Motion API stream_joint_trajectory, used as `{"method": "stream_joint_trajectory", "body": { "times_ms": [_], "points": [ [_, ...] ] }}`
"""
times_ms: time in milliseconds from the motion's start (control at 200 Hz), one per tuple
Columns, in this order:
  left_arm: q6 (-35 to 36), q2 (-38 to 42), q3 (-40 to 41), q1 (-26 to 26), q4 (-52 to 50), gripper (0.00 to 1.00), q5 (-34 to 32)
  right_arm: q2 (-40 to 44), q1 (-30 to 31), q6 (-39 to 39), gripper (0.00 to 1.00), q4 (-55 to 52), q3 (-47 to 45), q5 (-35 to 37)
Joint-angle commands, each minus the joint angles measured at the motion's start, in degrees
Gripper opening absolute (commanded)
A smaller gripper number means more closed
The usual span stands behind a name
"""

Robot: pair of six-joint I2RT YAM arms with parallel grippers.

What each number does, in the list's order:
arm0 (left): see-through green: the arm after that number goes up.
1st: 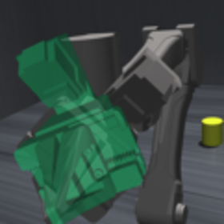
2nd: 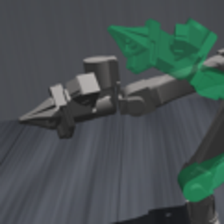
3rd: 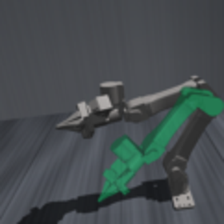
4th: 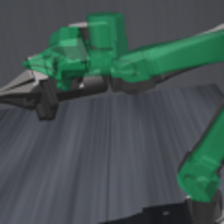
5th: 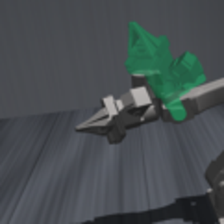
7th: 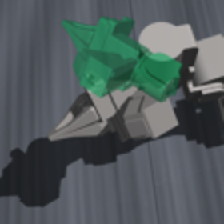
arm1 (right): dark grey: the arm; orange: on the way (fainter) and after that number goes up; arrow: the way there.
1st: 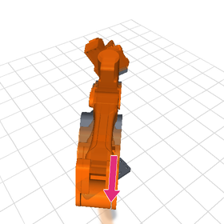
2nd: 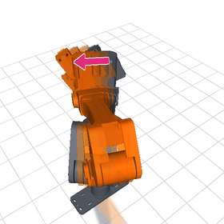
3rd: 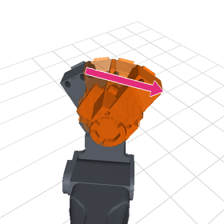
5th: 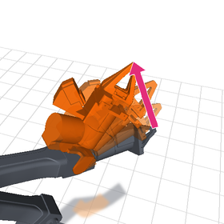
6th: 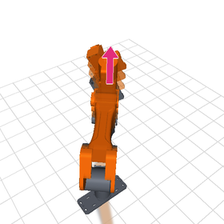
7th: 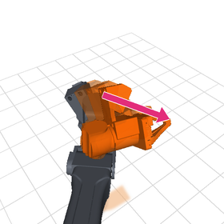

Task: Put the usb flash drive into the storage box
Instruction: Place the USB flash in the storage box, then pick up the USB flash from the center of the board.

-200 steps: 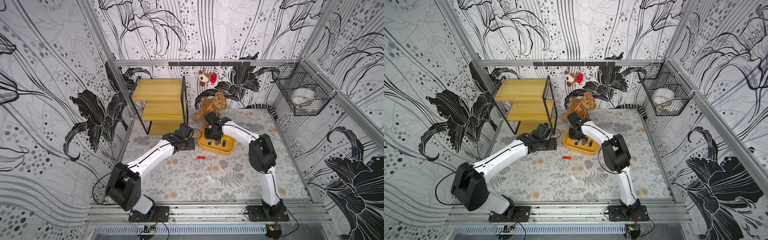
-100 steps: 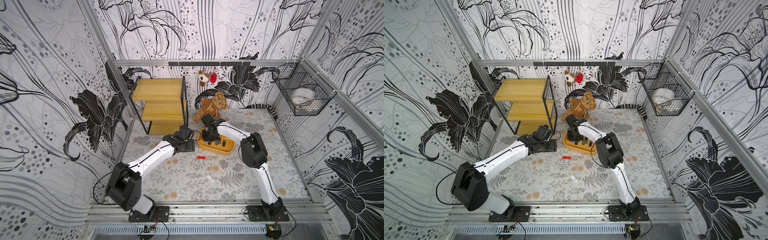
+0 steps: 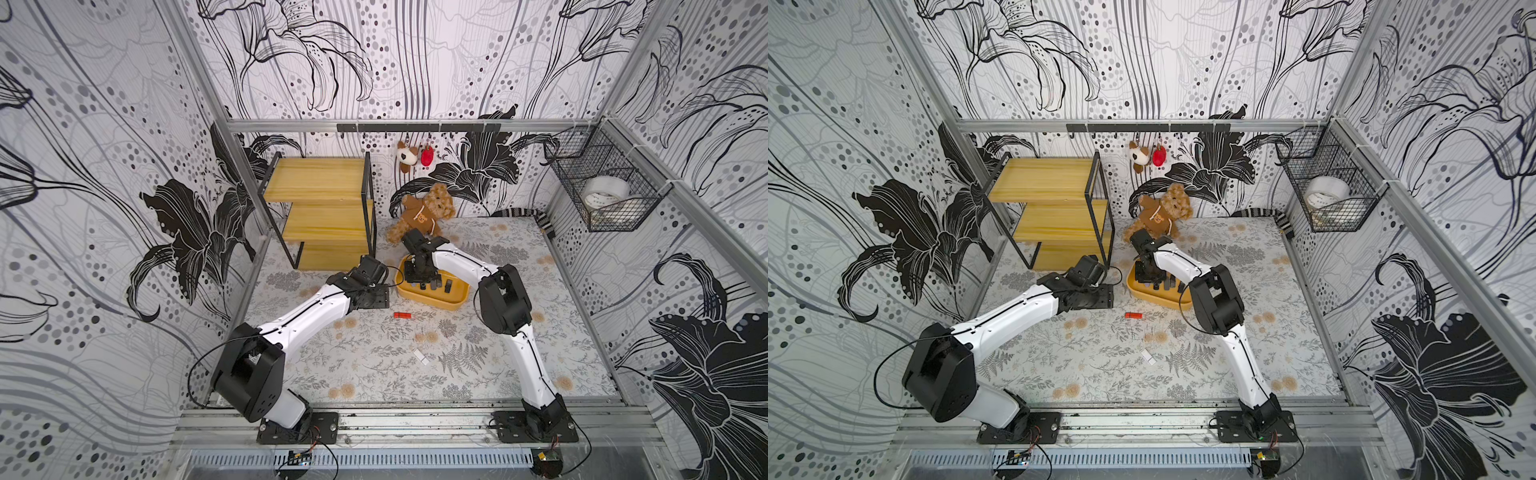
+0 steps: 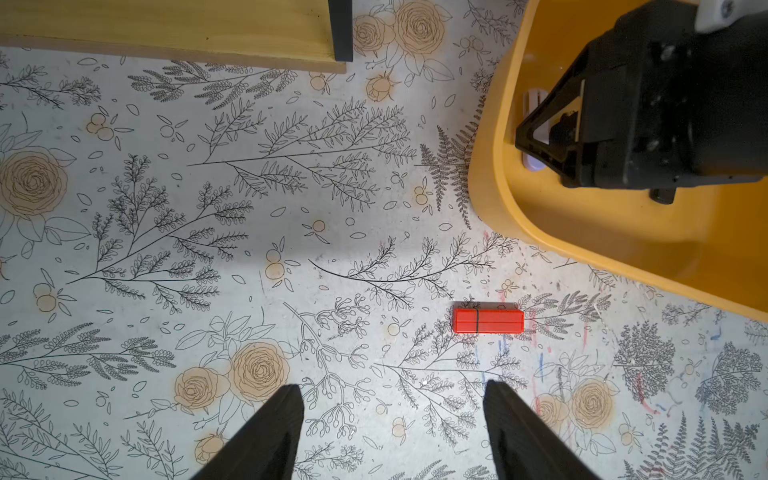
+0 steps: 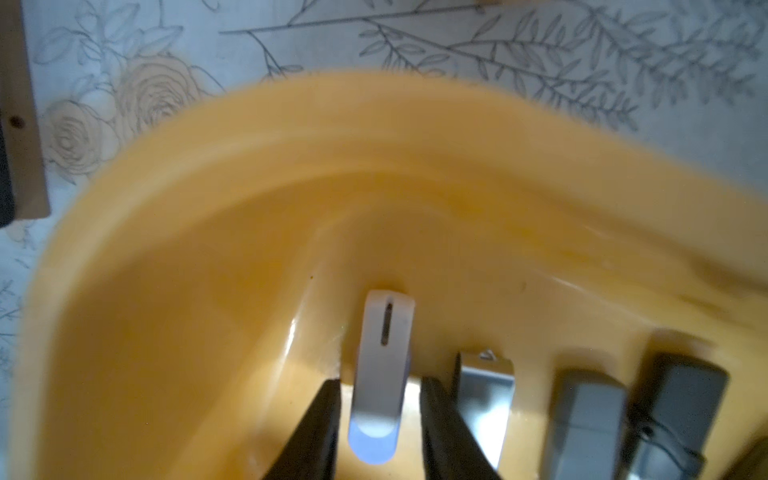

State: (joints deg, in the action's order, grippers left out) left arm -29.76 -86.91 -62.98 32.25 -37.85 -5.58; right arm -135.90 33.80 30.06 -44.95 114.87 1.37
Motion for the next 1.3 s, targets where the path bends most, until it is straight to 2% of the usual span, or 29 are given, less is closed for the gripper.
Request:
{"method": "stream_joint_trajectory", "body": {
  "times_ms": [0,205,416,576,716,917,1037,1167,1293],
  "points": [
    [-0.62,1.02,1.43,0.3,1.98,0.74,-0.51,-1.04,-0.21,-1.06,0.44,-2.47,1.85,1.61],
    [-1.08,1.39,0.39,0.32,0.05,0.74,-1.14,4.08,-0.21,-1.37,0.47,-1.04,-0.72,3.27],
    [-3.0,5.82,3.76,0.33,-0.01,0.75,-1.1,13.76,1.34,-3.41,0.52,-0.72,-4.04,6.58],
    [-3.3,9.48,5.83,0.33,-1.29,0.75,-2.31,21.62,7.56,-3.56,0.54,-3.88,-9.78,10.59],
    [-3.59,12.31,7.75,0.29,-1.54,0.76,-2.34,31.57,14.52,1.15,0.55,-5.15,-21.16,12.33],
    [-3.42,13.39,8.46,0.29,-2.23,0.76,-2.67,46.12,23.96,9.45,0.58,-2.73,-37.52,7.56],
    [-3.81,13.4,8.44,0.32,-1.73,0.76,-2.85,47.06,27.42,12.07,0.6,-2.89,-43.57,5.22],
    [-4.25,13.43,8.08,0.3,-1.66,0.76,-2.81,46.41,27.72,11.66,0.59,0.13,-49.28,2.32],
    [-4.26,13.7,8.11,0.34,-1.88,0.77,-2.84,43.93,27.67,9.1,0.58,0.77,-49.67,2.24]
  ]
}}
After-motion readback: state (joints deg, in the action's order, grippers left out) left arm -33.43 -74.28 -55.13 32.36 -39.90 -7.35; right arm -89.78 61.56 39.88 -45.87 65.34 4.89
